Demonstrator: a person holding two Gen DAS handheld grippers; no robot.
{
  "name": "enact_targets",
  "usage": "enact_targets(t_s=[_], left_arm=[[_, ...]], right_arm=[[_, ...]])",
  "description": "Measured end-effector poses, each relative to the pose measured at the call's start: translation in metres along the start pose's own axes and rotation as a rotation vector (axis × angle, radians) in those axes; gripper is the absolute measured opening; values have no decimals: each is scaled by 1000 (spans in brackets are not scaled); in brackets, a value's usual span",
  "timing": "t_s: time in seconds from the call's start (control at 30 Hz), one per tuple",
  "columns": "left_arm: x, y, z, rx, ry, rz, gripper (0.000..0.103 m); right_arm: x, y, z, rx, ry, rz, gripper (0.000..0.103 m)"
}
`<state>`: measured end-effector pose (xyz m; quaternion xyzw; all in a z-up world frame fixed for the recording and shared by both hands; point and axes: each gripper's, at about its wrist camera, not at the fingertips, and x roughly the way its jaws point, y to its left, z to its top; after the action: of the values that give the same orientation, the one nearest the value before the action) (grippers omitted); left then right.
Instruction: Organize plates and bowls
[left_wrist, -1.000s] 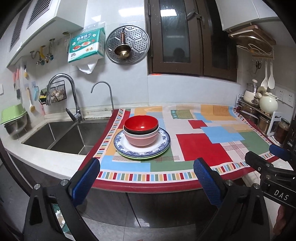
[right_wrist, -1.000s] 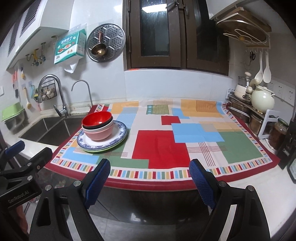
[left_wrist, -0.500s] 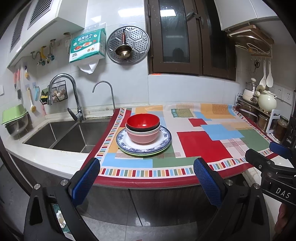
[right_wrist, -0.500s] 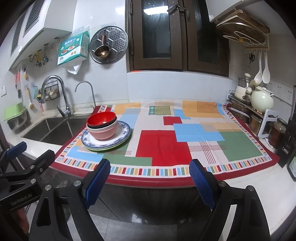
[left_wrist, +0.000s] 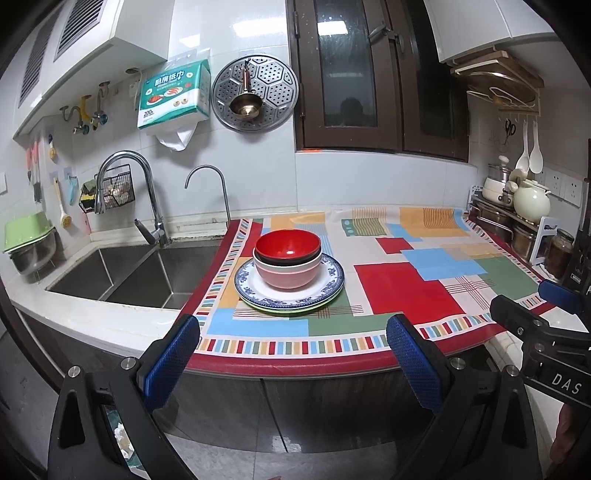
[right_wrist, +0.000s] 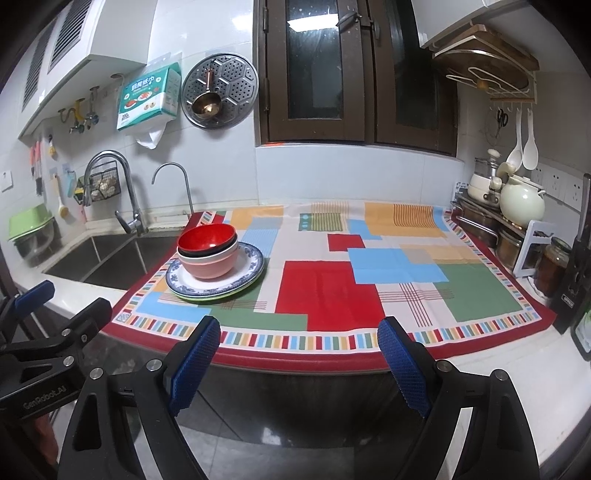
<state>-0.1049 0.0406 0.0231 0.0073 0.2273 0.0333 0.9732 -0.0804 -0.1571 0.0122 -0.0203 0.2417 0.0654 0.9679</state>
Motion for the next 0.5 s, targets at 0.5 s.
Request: enact_targets(t_s=[0.5], left_arm=[[2,-3,0,17,5,-5,103]], right_arm=[[1,2,2,9,8,-13,88]])
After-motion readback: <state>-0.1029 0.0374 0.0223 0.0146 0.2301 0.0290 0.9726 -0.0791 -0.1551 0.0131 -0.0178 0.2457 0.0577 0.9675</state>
